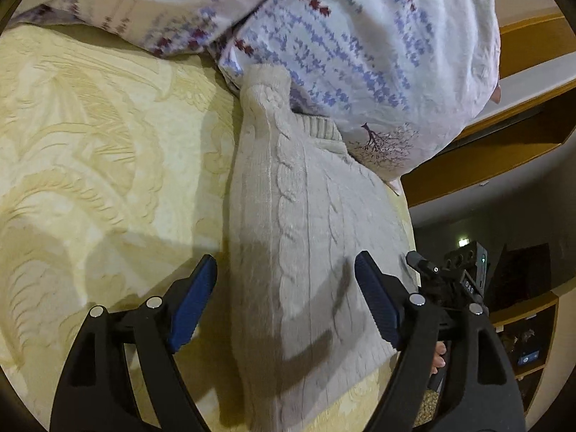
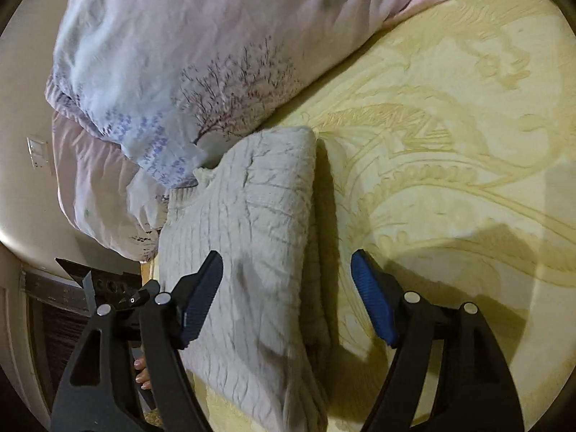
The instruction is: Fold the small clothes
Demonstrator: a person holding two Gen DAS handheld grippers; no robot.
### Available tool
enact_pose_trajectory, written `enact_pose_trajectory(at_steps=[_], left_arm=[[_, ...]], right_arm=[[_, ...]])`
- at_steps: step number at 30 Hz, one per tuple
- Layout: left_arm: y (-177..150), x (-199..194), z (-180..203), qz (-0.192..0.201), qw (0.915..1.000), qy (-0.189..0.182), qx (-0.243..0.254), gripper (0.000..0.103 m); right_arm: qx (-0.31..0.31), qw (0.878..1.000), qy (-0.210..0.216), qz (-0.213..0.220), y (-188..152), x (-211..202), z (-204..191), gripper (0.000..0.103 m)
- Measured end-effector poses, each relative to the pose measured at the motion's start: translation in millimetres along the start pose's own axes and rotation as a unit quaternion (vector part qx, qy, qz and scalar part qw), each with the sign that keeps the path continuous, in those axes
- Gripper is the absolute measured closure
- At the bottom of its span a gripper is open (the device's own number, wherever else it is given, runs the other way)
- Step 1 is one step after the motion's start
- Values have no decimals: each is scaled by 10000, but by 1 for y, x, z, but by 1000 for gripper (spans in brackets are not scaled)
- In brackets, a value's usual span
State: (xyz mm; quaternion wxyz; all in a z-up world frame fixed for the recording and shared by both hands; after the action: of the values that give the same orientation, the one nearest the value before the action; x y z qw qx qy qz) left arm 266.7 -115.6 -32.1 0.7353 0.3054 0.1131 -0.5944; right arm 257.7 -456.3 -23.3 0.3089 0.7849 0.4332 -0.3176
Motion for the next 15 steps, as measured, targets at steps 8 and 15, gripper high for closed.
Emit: enact_pose_trajectory(at_steps=[8, 15], left_arm=[[8, 15, 5, 147, 9998, -95, 89, 41], [7, -7, 12, 229, 9986, -452, 149, 65]], right_arm=[[27, 9989, 398, -227, -9, 20, -7, 69], [-266, 9969, 722, 142, -18, 0, -48, 77]])
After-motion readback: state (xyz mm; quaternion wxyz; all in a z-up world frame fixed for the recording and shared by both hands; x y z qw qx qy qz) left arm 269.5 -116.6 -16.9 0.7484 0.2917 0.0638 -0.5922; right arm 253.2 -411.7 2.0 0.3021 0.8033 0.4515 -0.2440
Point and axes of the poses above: each gripper's, at about its wrist camera, not at the fingertips, and x roughly the way its jaws point, z to its right, y to its top, the point moved 5 cm from there along x, roughly the way its jaws point, and after that the axes turned 9 degrees about -y, right-handed, at the moved point
